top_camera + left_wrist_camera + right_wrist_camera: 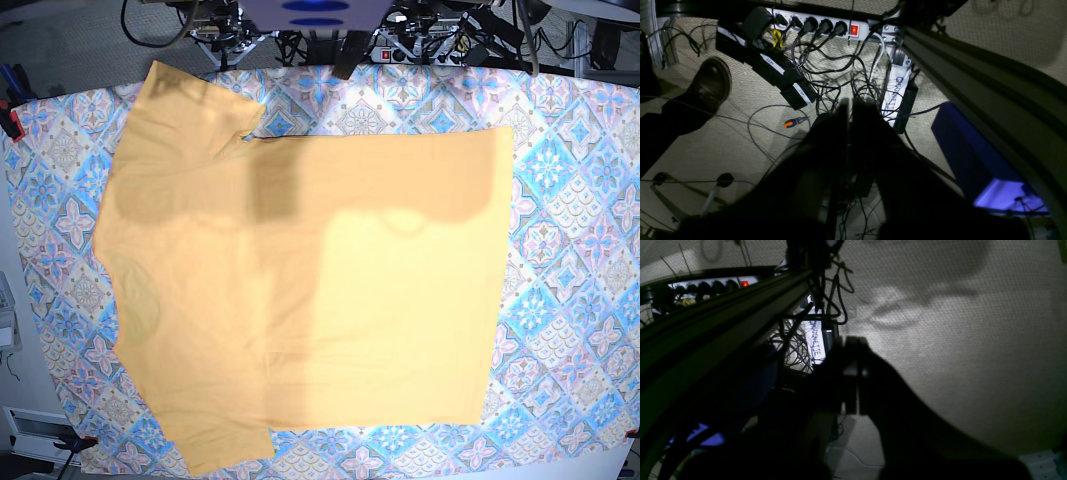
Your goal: Fold the T-shirt properly
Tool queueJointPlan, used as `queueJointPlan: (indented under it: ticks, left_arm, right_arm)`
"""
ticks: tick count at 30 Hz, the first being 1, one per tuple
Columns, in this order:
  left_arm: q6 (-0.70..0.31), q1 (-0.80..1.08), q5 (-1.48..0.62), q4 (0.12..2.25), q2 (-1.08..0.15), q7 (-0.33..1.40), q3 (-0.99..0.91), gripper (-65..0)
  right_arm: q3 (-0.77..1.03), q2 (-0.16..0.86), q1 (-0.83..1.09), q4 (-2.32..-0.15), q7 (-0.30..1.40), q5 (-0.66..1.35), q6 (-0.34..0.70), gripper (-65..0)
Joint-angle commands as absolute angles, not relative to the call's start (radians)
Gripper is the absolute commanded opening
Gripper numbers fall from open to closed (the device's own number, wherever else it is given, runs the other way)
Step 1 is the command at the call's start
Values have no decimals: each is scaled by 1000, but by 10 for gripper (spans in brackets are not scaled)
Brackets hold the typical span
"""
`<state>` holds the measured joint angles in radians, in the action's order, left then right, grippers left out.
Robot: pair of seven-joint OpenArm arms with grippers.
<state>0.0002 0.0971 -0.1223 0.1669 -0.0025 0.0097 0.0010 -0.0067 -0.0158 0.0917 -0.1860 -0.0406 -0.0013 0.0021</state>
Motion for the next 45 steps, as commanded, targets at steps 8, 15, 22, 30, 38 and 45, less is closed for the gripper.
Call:
queueJointPlan:
  ticks: [8, 15, 22, 30, 38, 45]
  left_arm:
    - [4, 101, -125, 171, -1, -1, 1, -650]
    - [4, 101, -125, 171, 1, -1, 2, -650]
    - [4, 101, -125, 171, 1, -1, 1, -650]
    - [4, 101, -125, 171, 1, -1, 1, -650]
    - [4, 108, -125, 171, 1, -1, 1, -650]
    - [4, 140, -125, 173, -4, -4, -1, -650]
  right_arm:
    - [-8, -13, 94, -188, -50, -7, 1, -650]
    - [-8, -13, 94, -188, -50, -7, 1, -650]
    - [-8, -13, 94, -183, -50, -7, 1, -650]
    - [-8, -13, 96, -183, -50, -7, 1, -650]
    - [-8, -13, 97, -183, -50, -7, 1, -650]
    - [-8, -10, 127, -188, -54, -7, 1, -650]
